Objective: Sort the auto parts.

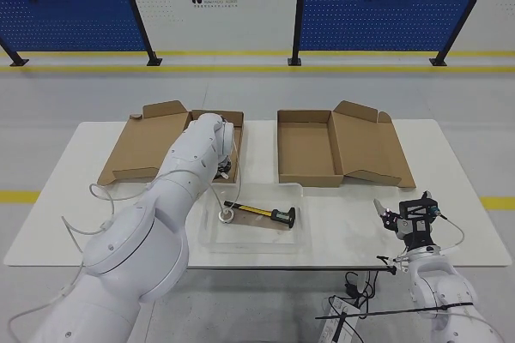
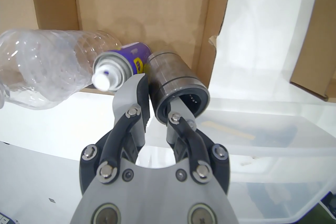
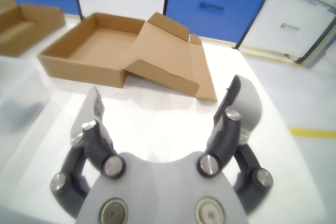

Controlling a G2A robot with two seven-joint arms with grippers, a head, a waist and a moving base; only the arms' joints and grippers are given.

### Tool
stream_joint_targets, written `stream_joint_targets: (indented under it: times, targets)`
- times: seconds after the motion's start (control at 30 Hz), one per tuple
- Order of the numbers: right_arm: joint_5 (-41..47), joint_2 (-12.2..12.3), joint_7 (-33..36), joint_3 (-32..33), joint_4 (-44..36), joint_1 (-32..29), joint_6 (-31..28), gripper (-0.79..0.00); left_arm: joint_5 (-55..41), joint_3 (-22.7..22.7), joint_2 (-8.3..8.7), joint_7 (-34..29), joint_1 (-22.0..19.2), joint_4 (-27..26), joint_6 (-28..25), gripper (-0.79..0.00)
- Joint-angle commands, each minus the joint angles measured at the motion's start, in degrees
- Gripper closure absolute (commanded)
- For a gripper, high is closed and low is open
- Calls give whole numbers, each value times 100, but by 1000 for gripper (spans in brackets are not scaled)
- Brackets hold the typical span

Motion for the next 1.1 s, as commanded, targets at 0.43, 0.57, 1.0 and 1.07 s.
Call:
stream_joint_targets:
  times: [0.43,0.57,1.0,1.07]
  targets:
    - [0,0,0,0,0,0,0,-785,11,-1,0,-29,14,16,13,-292]
    - [0,0,0,0,0,0,0,-785,-24,-34,8,3,-45,17,17,-382]
    - [0,0,0,0,0,0,0,-785,-397,-360,90,113,-569,-151,-467,-785]
    - [0,0,0,0,0,0,0,-785,-440,-406,105,148,-658,-193,-565,-785]
